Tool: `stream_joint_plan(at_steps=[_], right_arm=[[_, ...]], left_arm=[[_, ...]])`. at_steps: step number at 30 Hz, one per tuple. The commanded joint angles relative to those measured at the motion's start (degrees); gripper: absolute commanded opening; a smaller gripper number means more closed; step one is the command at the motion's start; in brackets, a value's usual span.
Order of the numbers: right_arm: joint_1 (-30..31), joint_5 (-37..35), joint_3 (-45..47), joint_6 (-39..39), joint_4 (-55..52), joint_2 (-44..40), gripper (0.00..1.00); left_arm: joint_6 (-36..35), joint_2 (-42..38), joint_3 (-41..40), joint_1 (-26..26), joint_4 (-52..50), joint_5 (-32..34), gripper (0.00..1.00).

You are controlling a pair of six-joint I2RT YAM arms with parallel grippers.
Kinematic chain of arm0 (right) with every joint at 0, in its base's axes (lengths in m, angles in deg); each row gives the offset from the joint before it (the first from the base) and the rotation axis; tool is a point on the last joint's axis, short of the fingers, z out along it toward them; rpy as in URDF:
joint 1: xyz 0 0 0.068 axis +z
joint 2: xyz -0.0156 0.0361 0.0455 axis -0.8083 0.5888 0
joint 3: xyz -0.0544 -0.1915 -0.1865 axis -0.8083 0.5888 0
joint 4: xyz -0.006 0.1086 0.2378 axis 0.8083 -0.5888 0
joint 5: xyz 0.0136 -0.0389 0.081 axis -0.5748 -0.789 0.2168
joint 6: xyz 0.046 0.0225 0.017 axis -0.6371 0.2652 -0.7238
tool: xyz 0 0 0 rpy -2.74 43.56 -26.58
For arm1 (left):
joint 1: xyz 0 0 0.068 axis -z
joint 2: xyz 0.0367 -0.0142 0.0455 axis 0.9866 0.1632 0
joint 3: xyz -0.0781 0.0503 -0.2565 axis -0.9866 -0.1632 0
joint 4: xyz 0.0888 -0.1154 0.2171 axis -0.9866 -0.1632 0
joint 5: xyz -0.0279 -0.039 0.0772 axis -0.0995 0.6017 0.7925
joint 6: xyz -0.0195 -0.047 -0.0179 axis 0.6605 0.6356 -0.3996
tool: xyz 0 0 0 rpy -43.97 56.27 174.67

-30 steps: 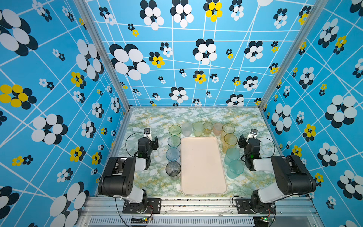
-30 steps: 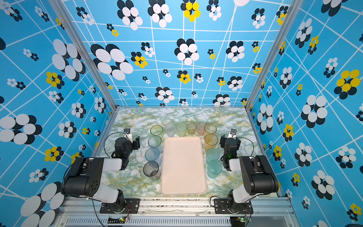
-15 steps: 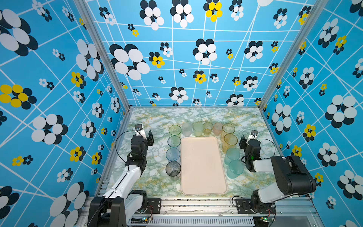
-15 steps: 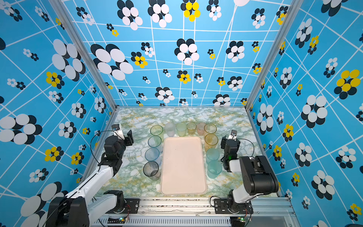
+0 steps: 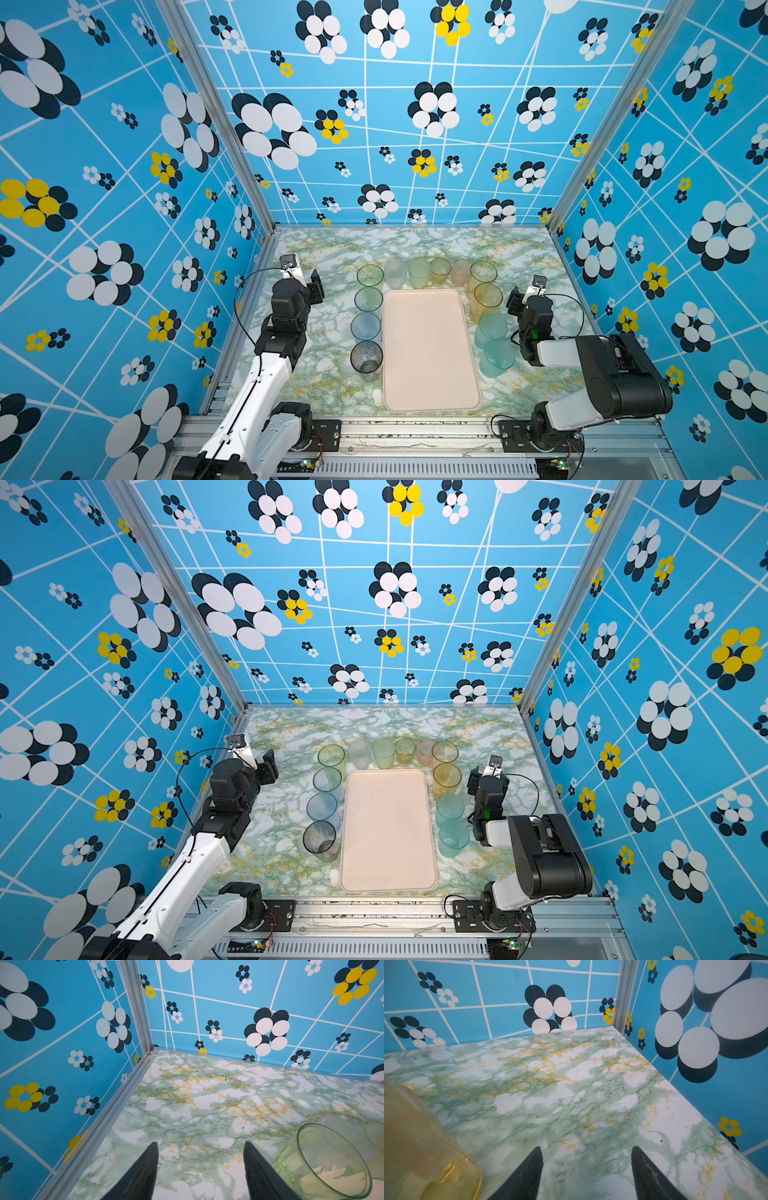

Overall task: Place the glasses into the tray
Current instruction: Pick up the glass from the top-right of the table.

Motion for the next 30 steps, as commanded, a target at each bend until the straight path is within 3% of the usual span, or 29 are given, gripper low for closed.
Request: stream_joint_plan(at_steps=[1, 8, 11, 18, 22, 30], right_arm=[[-0.67, -1.33, -4.66, -1.27, -14.05, -8.83, 0.71], [-0.66, -0.43, -17.61, -3.22, -43.82, -17.68, 0.72], [-0.68, 3.43, -22.77, -5.52, -54.99, -19.58, 0.72], [-0.72, 15.45, -40.52, -10.46, -78.98, -14.68, 0.63], [-0.72, 21.15, -46.46, -11.39, -84.89, -10.51, 0.57], [-0.67, 24.30, -54.52, -11.55, -91.16, 0.71, 0.38]], left_arm=[[0.55, 0.95, 3.15, 1.16, -3.71, 0.28, 0.66], [1.05, 2.76, 5.01, 3.10, -4.16, 1.52, 0.67], [1.15, 3.51, 6.51, 3.74, -5.48, 1.13, 0.66], [0.10, 7.11, 13.23, 6.27, -9.80, -0.12, 0.64], [0.62, 8.11, 14.99, 7.09, -11.38, -1.15, 0.63], [-1.30, 10.46, 19.07, 8.05, -17.16, -0.50, 0.61]])
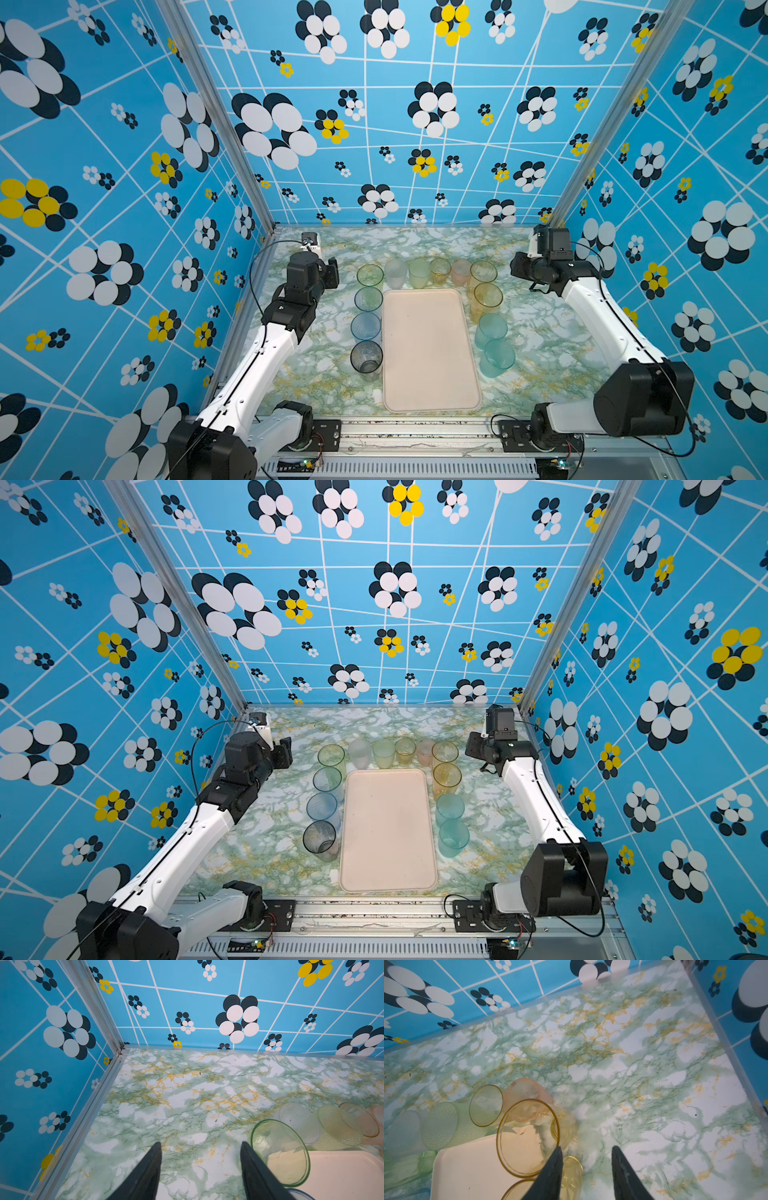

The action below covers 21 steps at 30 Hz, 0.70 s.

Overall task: Place the glasses into the tray
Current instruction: Pick up the glass from the top-right of the table.

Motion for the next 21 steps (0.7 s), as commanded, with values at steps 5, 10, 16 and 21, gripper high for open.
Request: stream_joint_plan(at_steps=[5, 10, 16, 21], right_arm=[[-0.25, 4.78, -3.26, -1.02, -5.09, 4.75, 0.37], [-0.18, 5.44, -5.15, -0.62, -5.70, 6.50, 0.37], [-0.14, 6.79, -7.16, -0.54, -6.54, 8.24, 0.34], [-0.02, 7.42, -8.76, -0.27, -7.30, 10.00, 0.34]], left_arm=[[-1.44, 1.06, 2.40, 0.65, -3.12, -0.54, 0.61], [-1.35, 2.59, 2.84, 0.60, -2.88, -1.37, 0.61], [-1.62, 3.90, 3.20, 0.65, -2.66, -1.70, 0.61], [-2.01, 4.62, 3.49, 0.63, -2.63, -1.78, 0.61]])
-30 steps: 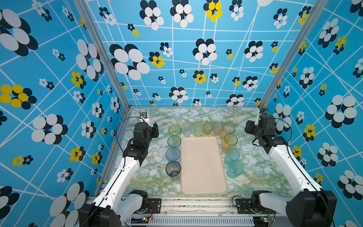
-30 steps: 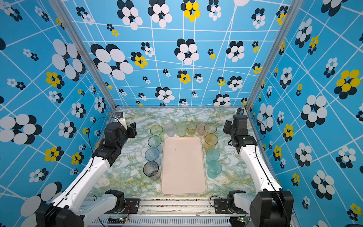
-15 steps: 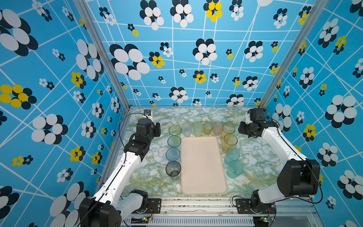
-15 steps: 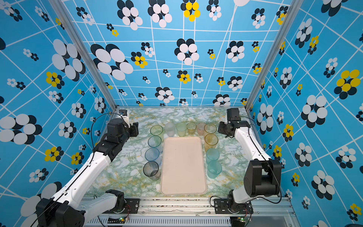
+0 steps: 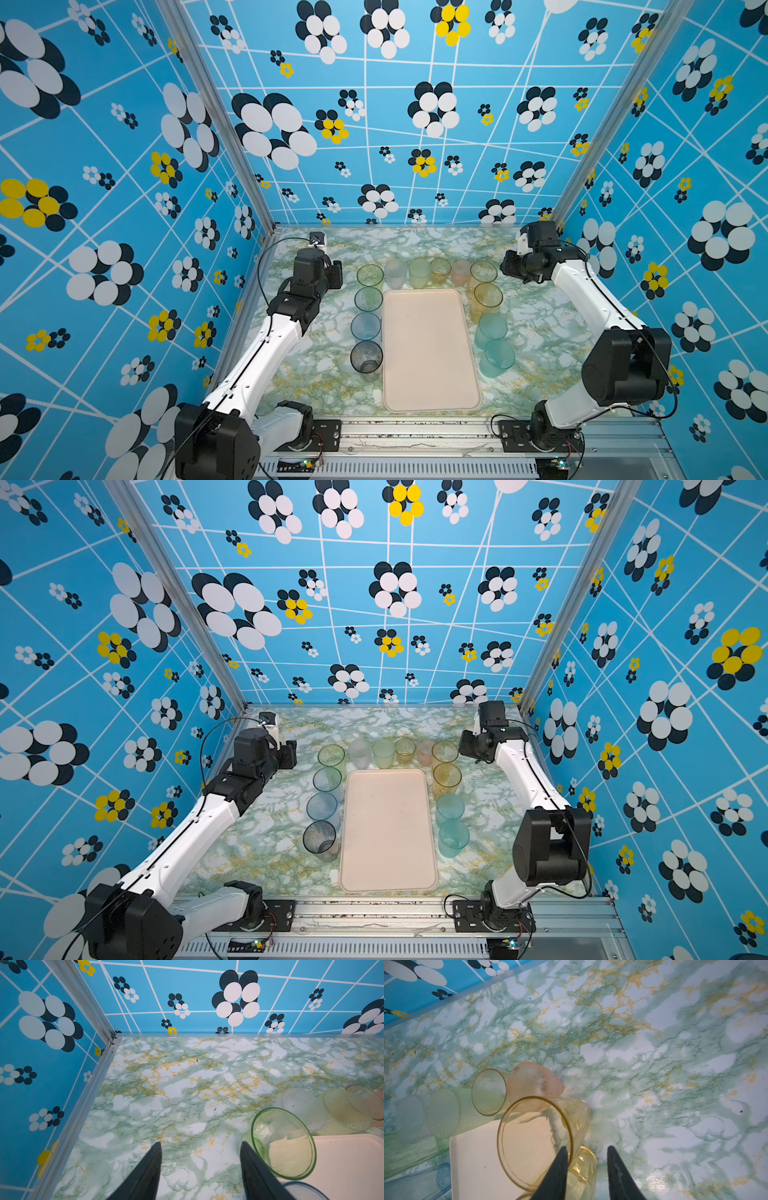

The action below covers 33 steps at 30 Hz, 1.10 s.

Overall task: Place the glasses into the tray
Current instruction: Pick up the glass from the top-right of the table.

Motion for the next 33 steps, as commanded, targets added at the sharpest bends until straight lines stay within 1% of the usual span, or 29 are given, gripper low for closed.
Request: stream_joint_plan(at_steps=[1, 12, 24, 33], right_arm=[[-0.01, 1.35, -2.26, 0.34, -2.42, 1.51, 0.34], [1.00, 1.89, -4.47, 1.05, -3.90, 4.34, 0.31], [1.48, 2.44, -4.14, 1.83, -4.73, 5.06, 0.31], [2.33, 2.53, -5.21, 2.63, -5.87, 6.55, 0.26]], left_arm=[[-1.10, 0.74, 1.70, 0.30, -0.48, -0.74, 0.61], [-1.45, 1.88, 2.00, 0.21, -0.26, -0.82, 0.61], [-1.36, 2.93, 1.94, 0.21, 0.27, -1.41, 0.61], [-1.37, 3.09, 1.79, 0.21, 0.35, -1.50, 0.61]])
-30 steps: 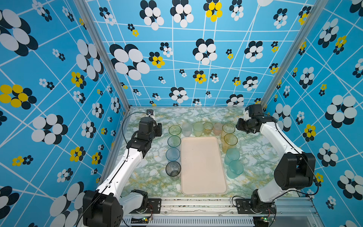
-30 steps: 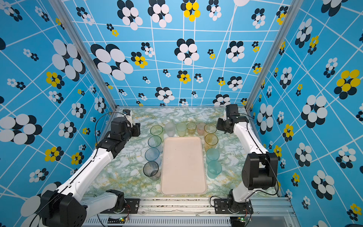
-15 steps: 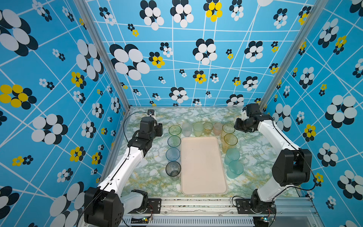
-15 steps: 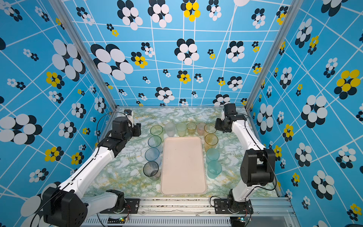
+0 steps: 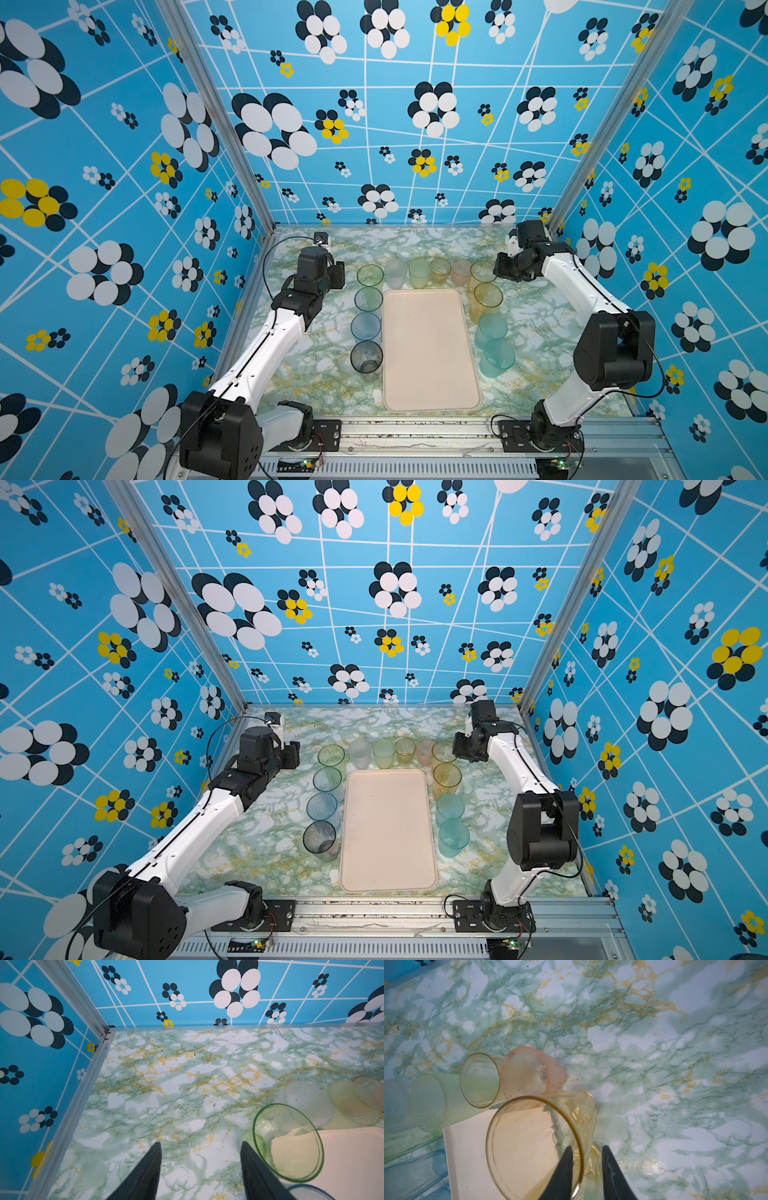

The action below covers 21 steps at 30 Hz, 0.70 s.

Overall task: Place the glasses into the tray
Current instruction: Pick up the glass from the top-right of the table.

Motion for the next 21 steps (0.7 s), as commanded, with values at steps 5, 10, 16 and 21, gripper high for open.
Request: stream_joint_plan(at_steps=[5, 10, 16, 21], right_arm=[[1.01, -0.11, -2.76, 1.50, -2.99, 1.77, 0.22], [1.20, -1.57, -3.03, 1.83, -3.63, 1.87, 0.18], [1.36, -2.24, -3.30, 2.20, -4.33, 2.21, 0.16], [1.81, -3.79, -3.33, 2.38, -4.25, 1.78, 0.13]], left_arm=[[-0.64, 0.53, 1.38, 0.23, 0.31, -0.73, 0.61], [-0.72, 0.45, 1.19, 0.17, 0.31, -0.64, 0.61], [-0.90, 0.27, 0.85, 0.14, 0.31, -0.64, 0.61], [-1.05, 0.09, 0.63, 0.14, 0.31, -0.64, 0.61]])
